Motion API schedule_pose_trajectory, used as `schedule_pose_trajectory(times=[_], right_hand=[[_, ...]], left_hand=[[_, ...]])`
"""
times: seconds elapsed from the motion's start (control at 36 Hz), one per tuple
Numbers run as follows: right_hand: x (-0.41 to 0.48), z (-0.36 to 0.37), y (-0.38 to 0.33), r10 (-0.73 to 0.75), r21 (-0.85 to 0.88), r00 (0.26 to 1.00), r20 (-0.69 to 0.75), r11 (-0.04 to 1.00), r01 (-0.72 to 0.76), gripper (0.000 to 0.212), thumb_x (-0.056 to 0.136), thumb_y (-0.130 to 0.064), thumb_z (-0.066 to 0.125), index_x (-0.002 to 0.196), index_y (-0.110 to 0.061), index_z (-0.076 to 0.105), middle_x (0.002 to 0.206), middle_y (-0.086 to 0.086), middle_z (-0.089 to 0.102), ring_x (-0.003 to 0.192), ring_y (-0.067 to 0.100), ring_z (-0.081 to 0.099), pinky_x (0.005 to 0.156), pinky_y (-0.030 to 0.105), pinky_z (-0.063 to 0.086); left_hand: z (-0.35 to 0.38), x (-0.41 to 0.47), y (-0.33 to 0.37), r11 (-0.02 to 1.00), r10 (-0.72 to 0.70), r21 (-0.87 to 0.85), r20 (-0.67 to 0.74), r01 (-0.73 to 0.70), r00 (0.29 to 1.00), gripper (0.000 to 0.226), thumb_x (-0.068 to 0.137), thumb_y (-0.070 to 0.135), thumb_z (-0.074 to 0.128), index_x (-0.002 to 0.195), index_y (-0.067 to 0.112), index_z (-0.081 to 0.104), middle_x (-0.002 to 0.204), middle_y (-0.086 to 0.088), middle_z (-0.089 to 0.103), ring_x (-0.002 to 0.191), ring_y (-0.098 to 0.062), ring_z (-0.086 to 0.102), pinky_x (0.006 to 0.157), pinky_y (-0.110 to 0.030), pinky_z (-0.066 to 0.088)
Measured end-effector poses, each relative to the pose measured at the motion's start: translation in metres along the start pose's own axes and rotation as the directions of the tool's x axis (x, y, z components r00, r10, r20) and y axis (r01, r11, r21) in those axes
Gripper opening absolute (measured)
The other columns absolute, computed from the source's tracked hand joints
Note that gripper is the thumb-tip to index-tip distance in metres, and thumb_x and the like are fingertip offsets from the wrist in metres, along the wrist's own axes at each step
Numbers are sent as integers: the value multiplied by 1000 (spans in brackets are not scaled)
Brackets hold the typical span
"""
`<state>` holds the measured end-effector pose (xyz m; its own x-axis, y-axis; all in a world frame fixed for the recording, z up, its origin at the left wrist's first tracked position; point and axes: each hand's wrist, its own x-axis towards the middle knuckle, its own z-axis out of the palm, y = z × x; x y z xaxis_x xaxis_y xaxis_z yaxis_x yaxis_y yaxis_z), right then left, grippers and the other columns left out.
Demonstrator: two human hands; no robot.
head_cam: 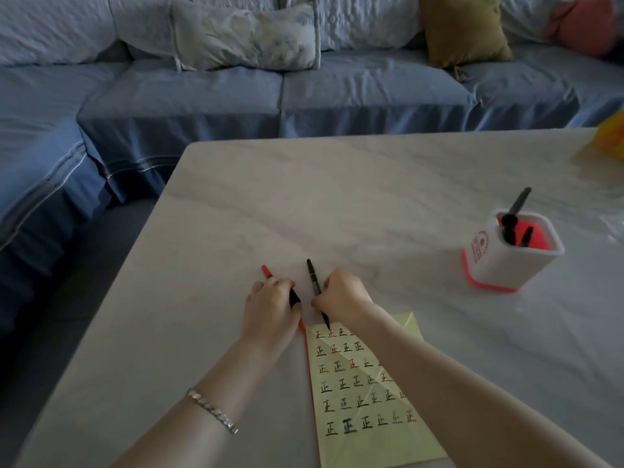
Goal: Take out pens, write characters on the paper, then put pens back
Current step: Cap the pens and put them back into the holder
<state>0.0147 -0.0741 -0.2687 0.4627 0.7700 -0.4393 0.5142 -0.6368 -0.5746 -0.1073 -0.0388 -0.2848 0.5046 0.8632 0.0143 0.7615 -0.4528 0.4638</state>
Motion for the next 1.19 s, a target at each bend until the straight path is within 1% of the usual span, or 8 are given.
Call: schedule_pose_trajectory(times=[0.11, 0.17, 0.36, 0.56, 0.81, 1.0, 1.06, 1.19], right_hand=[[-16, -18, 15, -52, 139, 998, 34, 989, 47, 5, 76, -17, 66, 74, -12, 64, 66, 0, 55, 59, 14, 50, 49, 22, 37], [-28, -27, 27, -68, 229, 997, 37, 972, 58, 14, 78, -17, 65, 90, -10, 69, 75, 2, 61, 59, 12, 51, 51, 20, 40], [-56, -38, 76, -3, 406, 999, 36, 914, -11, 19, 80, -6, 61, 95, -15, 67, 68, -2, 63, 57, 9, 55, 56, 20, 46], [-74, -37, 95, -9, 497, 1000, -12, 867, 14, 12, 80, -10, 63, 83, -21, 66, 66, -2, 62, 52, 8, 51, 52, 20, 40], [-88, -48, 90, -116, 609, 971, -207, 762, 221, 13, 86, -20, 59, 80, -11, 67, 55, -2, 57, 47, 8, 46, 49, 19, 40], [-102, -56, 81, -104, 807, 913, -395, 435, 399, 16, 83, 4, 56, 88, -11, 57, 72, 7, 71, 61, 13, 64, 59, 21, 54], [-108, -57, 81, -88, 844, 903, -421, 328, 425, 4, 80, -8, 59, 83, -11, 58, 73, 9, 72, 60, 15, 64, 59, 22, 55], [-118, -58, 81, -87, 851, 883, -462, 238, 469, 31, 61, -44, 70, 75, -17, 63, 75, 13, 71, 61, 18, 65, 59, 24, 55]], left_hand=[[1, 2, 3, 1000, 12, -11, 11, -12, 1000, 35, 83, 12, 54, 118, 11, 56, 118, -6, 57, 109, -28, 45, 93, -34, 36], [3, 2, 5, 1000, 28, -5, 8, -28, 1000, 38, 83, 11, 55, 121, 12, 55, 122, -5, 55, 111, -27, 44, 95, -34, 35], [16, -7, 25, 981, 179, -90, 81, -171, 981, 37, 80, -7, 51, 114, 6, 58, 117, -6, 58, 112, -23, 50, 88, -20, 33], [26, -18, 34, 982, 134, -146, 91, -120, 987, 33, 90, 7, 53, 123, 3, 56, 133, -3, 47, 119, -16, 47, 85, -1, 18], [9, -36, 54, 828, 10, -554, 179, 93, 984, 6, 89, 18, 55, 90, 20, 61, 76, 6, 65, 69, -3, 59, 59, -9, 40], [-7, -51, 73, 593, 62, -791, 233, 152, 971, 14, 88, 6, 56, 93, 19, 59, 83, -2, 70, 67, -6, 63, 57, -11, 43], [-9, -55, 75, 585, 85, -798, 235, 142, 968, 12, 87, 7, 58, 93, 17, 61, 84, -4, 70, 67, -5, 63, 57, -10, 43], [-13, -65, 77, 569, 95, -814, 206, 117, 974, 12, 84, 13, 62, 91, 22, 63, 83, -3, 71, 69, -6, 64, 60, -11, 45]])
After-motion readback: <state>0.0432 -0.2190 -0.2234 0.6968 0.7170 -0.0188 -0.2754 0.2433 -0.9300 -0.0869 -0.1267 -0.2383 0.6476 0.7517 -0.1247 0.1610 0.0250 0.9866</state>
